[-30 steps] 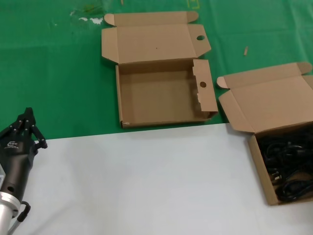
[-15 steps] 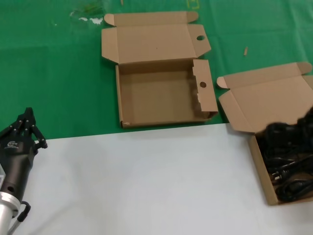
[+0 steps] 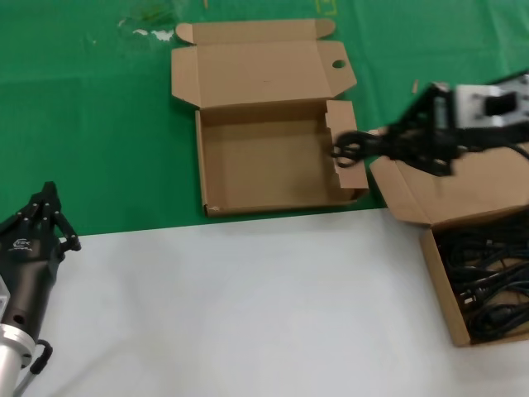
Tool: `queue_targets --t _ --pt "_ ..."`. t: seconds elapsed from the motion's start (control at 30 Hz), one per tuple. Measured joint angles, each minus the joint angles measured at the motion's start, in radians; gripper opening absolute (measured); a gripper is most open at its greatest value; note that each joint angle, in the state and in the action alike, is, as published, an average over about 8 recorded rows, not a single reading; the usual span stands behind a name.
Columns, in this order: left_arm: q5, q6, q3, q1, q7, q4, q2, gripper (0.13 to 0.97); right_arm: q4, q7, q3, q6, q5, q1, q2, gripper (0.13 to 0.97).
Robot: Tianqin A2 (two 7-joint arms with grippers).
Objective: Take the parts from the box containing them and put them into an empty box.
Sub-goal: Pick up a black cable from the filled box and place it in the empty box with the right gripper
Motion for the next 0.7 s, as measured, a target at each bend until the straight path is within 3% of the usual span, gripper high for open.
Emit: queue_targets --t 0.33,0.7 --pt "0.0 0.0 0.0 0.0 0.0 0.0 0.0 0.14 -0.194 -0.061 -0.088 0.108 -0.065 0.102 -0.229 0.195" --pt "0.0 0.0 0.0 0.0 0.0 0.0 0.0 0.14 -0.521 -0.185 -0.147 0.258 -0.093 0.171 -0.445 0.195"
